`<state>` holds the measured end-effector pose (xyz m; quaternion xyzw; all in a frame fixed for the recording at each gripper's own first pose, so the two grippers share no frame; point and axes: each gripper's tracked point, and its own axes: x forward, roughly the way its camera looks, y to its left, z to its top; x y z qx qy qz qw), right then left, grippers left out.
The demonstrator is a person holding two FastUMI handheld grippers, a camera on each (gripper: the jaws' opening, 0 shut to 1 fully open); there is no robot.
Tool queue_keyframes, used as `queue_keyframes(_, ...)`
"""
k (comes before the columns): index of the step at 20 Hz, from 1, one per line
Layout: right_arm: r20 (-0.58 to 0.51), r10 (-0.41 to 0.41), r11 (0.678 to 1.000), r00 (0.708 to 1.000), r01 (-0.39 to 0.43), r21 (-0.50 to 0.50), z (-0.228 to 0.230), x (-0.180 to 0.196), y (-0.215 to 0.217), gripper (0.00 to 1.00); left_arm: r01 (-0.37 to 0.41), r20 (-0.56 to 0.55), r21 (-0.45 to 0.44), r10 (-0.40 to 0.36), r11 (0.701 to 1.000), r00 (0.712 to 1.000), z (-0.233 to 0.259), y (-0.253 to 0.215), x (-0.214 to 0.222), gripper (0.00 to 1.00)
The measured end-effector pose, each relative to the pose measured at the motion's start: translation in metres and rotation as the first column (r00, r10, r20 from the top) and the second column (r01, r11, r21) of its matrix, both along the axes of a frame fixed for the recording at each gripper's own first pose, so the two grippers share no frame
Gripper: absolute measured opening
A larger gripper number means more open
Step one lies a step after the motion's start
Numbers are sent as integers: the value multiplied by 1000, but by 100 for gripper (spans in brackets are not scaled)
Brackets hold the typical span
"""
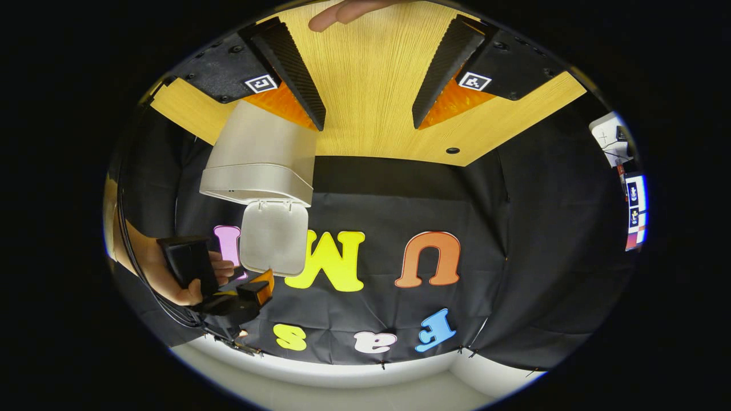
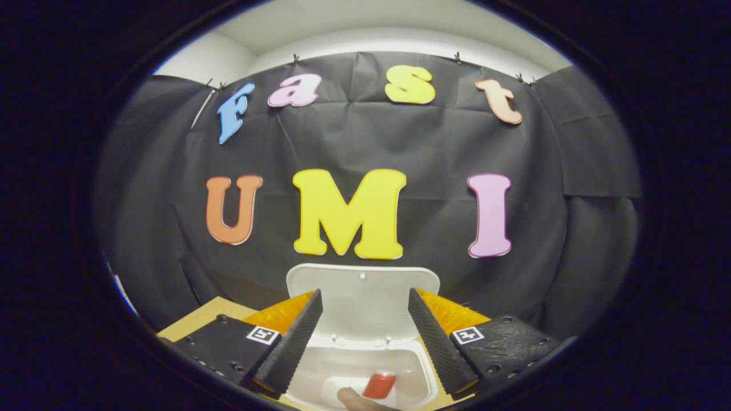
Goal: Press the lid of the desktop garbage bin to open it, pick up the crumpled paper on the desktop and throw it into the bin, then pick up the pop can on the desktop and drop it into the bin, and finally close the garbage bin lid.
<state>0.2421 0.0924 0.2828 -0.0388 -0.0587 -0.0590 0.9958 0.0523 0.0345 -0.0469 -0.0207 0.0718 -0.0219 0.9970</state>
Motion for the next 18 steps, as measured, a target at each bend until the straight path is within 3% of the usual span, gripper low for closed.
queue_keyframes(5, 92, 29, 999, 995, -24, -47, 24, 12, -1, 93, 0, -10, -7, 0, 1000, 1000, -3, 2, 2, 99)
queue_keyframes(9, 111, 40, 999, 993, -38, -22, 27, 40, 2, 93, -11, -19, 2, 11, 1000, 1000, -7, 4, 2, 99)
queue_keyframes(13, 71, 18, 999, 997, -16, -28, 20, 60, 1, 93, -12, -20, -2, 12, 1000, 1000, -6, 5, 5, 99)
queue_keyframes(18, 35, 26, 1000, 999, -26, -4, 13, 51, 3, 95, -32, -22, 7, 33, 999, 999, -7, 16, 4, 99)
